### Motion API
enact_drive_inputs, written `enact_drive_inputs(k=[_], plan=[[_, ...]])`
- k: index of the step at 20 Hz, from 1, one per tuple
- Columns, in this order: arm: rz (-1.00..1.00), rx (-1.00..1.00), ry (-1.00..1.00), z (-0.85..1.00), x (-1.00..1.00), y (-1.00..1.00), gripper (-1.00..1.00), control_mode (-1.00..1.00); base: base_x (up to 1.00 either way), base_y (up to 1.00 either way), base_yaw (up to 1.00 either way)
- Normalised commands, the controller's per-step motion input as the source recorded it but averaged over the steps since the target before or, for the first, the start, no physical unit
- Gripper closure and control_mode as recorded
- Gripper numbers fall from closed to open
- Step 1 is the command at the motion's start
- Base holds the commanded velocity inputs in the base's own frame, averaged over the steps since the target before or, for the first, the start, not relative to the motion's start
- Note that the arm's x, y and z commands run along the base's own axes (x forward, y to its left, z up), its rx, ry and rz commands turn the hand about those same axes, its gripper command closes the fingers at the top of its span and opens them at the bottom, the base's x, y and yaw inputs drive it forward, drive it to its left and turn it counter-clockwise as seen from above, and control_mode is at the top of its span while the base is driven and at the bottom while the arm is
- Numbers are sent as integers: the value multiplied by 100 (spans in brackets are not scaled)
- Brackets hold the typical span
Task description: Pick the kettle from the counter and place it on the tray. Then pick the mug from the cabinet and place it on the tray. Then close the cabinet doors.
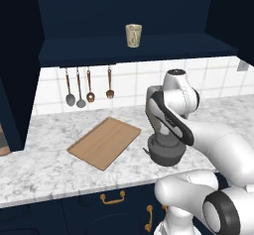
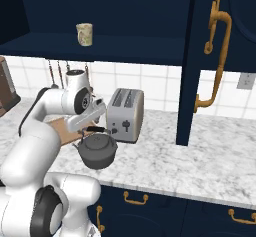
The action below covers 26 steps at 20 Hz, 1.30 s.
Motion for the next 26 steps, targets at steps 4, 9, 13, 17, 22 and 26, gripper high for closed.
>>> enact_drive_inputs(k=[4,9,13,17,22,26], plan=[[12,0,0,-19,30,-3,-100,-100,0,0,0],[10,0,0,-22,32,-7,-100,-100,0,0,0],[7,0,0,-22,11,0,100,-100,0,0,0],[6,0,0,-7,0,0,100,-100,0,0,0],[3,0,0,43,-10,24,100,-100,0,0,0],[-13,-11,1,67,1,100,100,-100,0,0,0]])
